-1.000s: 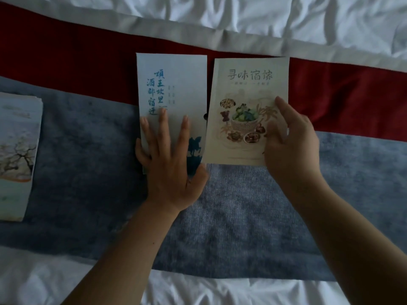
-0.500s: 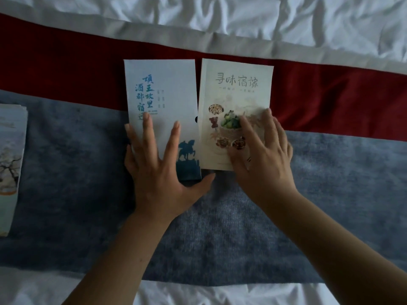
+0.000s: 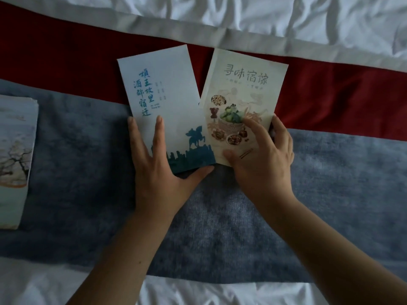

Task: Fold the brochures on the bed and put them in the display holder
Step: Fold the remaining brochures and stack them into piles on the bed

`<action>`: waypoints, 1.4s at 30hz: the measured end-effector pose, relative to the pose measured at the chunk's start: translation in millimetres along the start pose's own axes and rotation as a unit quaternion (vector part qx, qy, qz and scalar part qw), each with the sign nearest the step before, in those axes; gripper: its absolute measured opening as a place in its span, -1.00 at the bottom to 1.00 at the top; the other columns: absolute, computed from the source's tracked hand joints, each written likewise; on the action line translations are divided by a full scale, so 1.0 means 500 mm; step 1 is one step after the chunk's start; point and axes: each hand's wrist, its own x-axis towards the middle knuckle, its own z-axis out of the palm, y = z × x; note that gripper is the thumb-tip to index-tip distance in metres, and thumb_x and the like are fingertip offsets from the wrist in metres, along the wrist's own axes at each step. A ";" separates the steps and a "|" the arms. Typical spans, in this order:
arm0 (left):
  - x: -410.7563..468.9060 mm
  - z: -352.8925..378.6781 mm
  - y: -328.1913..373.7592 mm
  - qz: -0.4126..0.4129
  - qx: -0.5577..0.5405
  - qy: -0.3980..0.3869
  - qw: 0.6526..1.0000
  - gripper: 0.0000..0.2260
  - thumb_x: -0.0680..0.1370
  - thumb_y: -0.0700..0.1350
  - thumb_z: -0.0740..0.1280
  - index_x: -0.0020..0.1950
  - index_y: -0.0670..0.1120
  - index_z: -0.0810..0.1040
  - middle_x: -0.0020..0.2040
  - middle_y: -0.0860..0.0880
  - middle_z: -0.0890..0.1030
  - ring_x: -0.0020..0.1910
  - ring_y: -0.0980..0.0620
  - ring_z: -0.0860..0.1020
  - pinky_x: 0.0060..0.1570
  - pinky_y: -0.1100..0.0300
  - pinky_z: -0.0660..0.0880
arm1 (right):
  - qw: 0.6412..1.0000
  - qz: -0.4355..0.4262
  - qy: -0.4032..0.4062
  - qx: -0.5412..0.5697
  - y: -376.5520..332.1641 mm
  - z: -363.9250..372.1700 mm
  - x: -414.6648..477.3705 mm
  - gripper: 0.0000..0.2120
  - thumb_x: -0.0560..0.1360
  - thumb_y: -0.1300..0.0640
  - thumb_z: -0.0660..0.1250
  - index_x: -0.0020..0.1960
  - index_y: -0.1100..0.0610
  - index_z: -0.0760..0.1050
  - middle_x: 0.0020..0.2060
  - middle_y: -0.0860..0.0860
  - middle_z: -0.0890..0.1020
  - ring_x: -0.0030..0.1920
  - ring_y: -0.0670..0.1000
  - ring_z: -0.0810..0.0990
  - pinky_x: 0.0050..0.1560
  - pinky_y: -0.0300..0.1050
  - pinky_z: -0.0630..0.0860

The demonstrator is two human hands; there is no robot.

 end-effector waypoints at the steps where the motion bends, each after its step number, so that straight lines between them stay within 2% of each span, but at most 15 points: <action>1: 0.000 0.002 -0.001 -0.001 0.000 0.004 1.000 0.19 0.29 0.47 0.51 0.69 -0.08 0.07 0.67 -0.27 -0.15 0.67 -0.19 -0.14 0.56 -0.07 0.14 | 0.999 0.006 0.013 0.031 0.003 -0.001 -0.001 -0.28 0.42 -0.04 0.57 0.49 -0.26 0.33 0.56 -0.03 0.16 0.56 0.06 0.11 0.57 0.18 0.17; 3: 0.001 0.007 -0.002 -0.001 0.009 0.004 1.000 0.19 0.30 0.53 0.46 0.70 -0.06 0.06 0.67 -0.28 -0.17 0.67 -0.21 -0.15 0.58 -0.23 0.15 | 0.992 0.025 0.032 0.122 0.003 -0.008 -0.002 -0.20 0.39 0.10 0.61 0.50 -0.23 0.30 0.41 -0.11 0.30 0.42 -0.04 0.34 0.41 0.12 0.46; 6: 0.005 0.013 0.009 -0.018 0.028 0.000 0.999 0.21 0.27 0.61 0.37 0.70 -0.02 0.03 0.67 -0.29 -0.17 0.67 -0.25 -0.13 0.58 -0.26 0.10 | 0.982 0.030 0.020 0.186 0.008 -0.023 0.001 0.06 0.43 0.21 0.57 0.64 -0.20 -0.04 0.23 -0.17 0.53 0.21 -0.13 0.59 0.16 0.03 0.65; 8: 0.008 0.016 0.025 -0.033 0.037 0.001 0.999 0.20 0.29 0.63 0.33 0.70 -0.01 0.00 0.66 -0.32 -0.16 0.66 -0.28 -0.12 0.57 -0.20 0.02 | 0.988 0.018 0.008 0.154 0.014 -0.030 0.003 0.12 0.45 0.22 0.56 0.66 -0.18 -0.17 0.20 -0.17 0.59 0.17 -0.14 0.62 0.16 -0.03 0.65; 12: 0.029 0.025 0.060 -0.080 0.028 0.008 0.996 0.03 0.44 0.55 0.24 0.70 0.04 -0.08 0.65 -0.32 -0.20 0.65 -0.30 -0.14 0.56 -0.20 -0.04 | 0.993 -0.003 0.027 0.116 0.019 -0.033 0.004 0.12 0.43 0.21 0.58 0.67 -0.14 -0.13 0.27 -0.11 0.58 0.21 -0.14 0.59 0.19 -0.17 0.60; 16: 0.061 0.033 0.084 -0.116 0.014 0.007 0.993 0.07 0.40 0.58 0.26 0.69 0.09 -0.16 0.65 -0.31 -0.22 0.65 -0.29 -0.17 0.56 -0.28 -0.07 | 0.992 -0.027 0.043 0.115 0.031 -0.030 0.006 0.11 0.42 0.22 0.59 0.67 -0.13 -0.09 0.21 -0.11 0.60 0.13 -0.18 0.61 0.08 -0.42 0.56; 18: 0.066 0.035 0.087 -0.117 -0.003 0.003 0.993 0.09 0.39 0.58 0.28 0.69 0.11 -0.17 0.65 -0.30 -0.22 0.64 -0.29 -0.19 0.56 -0.29 -0.09 | 0.995 -0.034 0.029 0.094 0.031 -0.032 0.011 0.11 0.42 0.18 0.59 0.67 -0.12 -0.11 0.21 -0.13 0.59 0.13 -0.14 0.61 0.12 -0.31 0.57; 21: 0.057 0.037 0.076 -0.084 0.014 0.011 0.996 0.07 0.40 0.56 0.31 0.70 0.11 -0.12 0.65 -0.33 -0.18 0.64 -0.31 -0.15 0.55 -0.28 -0.05 | 0.998 -0.036 -0.049 0.009 0.020 -0.034 0.030 0.05 0.45 0.00 0.56 0.68 -0.02 -0.08 0.30 -0.09 0.53 0.31 -0.01 0.47 0.32 -0.11 0.42; 25: 0.043 0.029 0.041 -0.049 0.076 0.010 0.996 -0.02 0.42 0.57 0.27 0.69 0.09 0.08 0.66 -0.31 -0.12 0.65 -0.30 -0.07 0.56 -0.20 0.04 | 0.985 -0.074 -0.045 -0.147 -0.001 -0.030 0.041 -0.04 0.47 -0.24 0.45 0.66 0.03 0.02 0.50 0.07 0.23 0.51 0.15 0.13 0.49 0.12 0.16; 27: 0.034 0.018 0.026 -0.026 0.105 0.006 0.994 -0.09 0.46 0.55 0.24 0.67 0.11 0.15 0.67 -0.30 -0.09 0.64 -0.30 -0.02 0.55 -0.17 0.09 | 0.980 -0.082 -0.047 -0.176 -0.008 -0.029 0.035 -0.13 0.54 -0.21 0.36 0.67 -0.01 -0.03 0.62 0.08 0.07 0.60 0.18 -0.02 0.53 0.21 0.08; 29: 0.027 0.009 0.015 -0.001 0.141 0.000 0.990 -0.15 0.49 0.54 0.18 0.67 0.14 0.15 0.66 -0.31 -0.07 0.63 -0.32 0.02 0.53 -0.19 0.13 | 0.976 -0.106 -0.052 -0.183 -0.007 -0.026 0.028 -0.28 0.63 -0.12 0.25 0.67 -0.10 -0.02 0.66 0.04 0.03 0.64 0.18 -0.10 0.56 0.23 0.03; 31: 0.026 0.004 0.007 0.016 0.184 -0.010 0.983 -0.18 0.52 0.53 0.12 0.68 0.15 0.12 0.66 -0.33 -0.05 0.61 -0.35 0.06 0.50 -0.22 0.15 | 0.977 -0.126 -0.054 -0.161 -0.001 -0.020 0.021 -0.42 0.69 -0.06 0.14 0.66 -0.18 0.04 0.67 0.05 0.03 0.65 0.18 -0.15 0.59 0.19 -0.05; 34: 0.033 -0.007 -0.002 0.032 0.228 -0.017 0.973 -0.21 0.54 0.52 0.10 0.67 0.14 0.14 0.65 -0.35 0.01 0.57 -0.37 0.12 0.45 -0.25 0.18 | 0.979 -0.127 -0.067 -0.145 0.003 -0.008 0.020 -0.45 0.71 -0.05 0.02 0.67 -0.16 -0.01 0.67 0.09 -0.01 0.65 0.17 -0.21 0.60 0.08 -0.24; 39: 0.044 -0.028 -0.027 0.073 0.236 -0.029 0.969 -0.39 0.65 0.38 0.06 0.66 0.18 0.17 0.65 -0.33 0.01 0.62 -0.35 0.05 0.46 -0.25 0.11 | 0.972 -0.147 -0.061 -0.173 -0.004 -0.007 0.038 -0.35 0.64 -0.09 0.14 0.68 -0.04 0.03 0.65 0.18 0.05 0.66 0.16 -0.12 0.59 0.09 -0.31; 42: 0.053 -0.031 -0.043 0.087 0.205 -0.044 0.974 -0.44 0.68 0.29 0.09 0.66 0.16 0.18 0.66 -0.32 -0.04 0.65 -0.32 -0.01 0.51 -0.24 0.08 | 0.971 -0.139 -0.062 -0.185 -0.010 -0.006 0.046 -0.38 0.67 -0.07 0.10 0.68 -0.02 0.01 0.64 0.19 0.07 0.66 0.15 -0.08 0.61 0.08 -0.28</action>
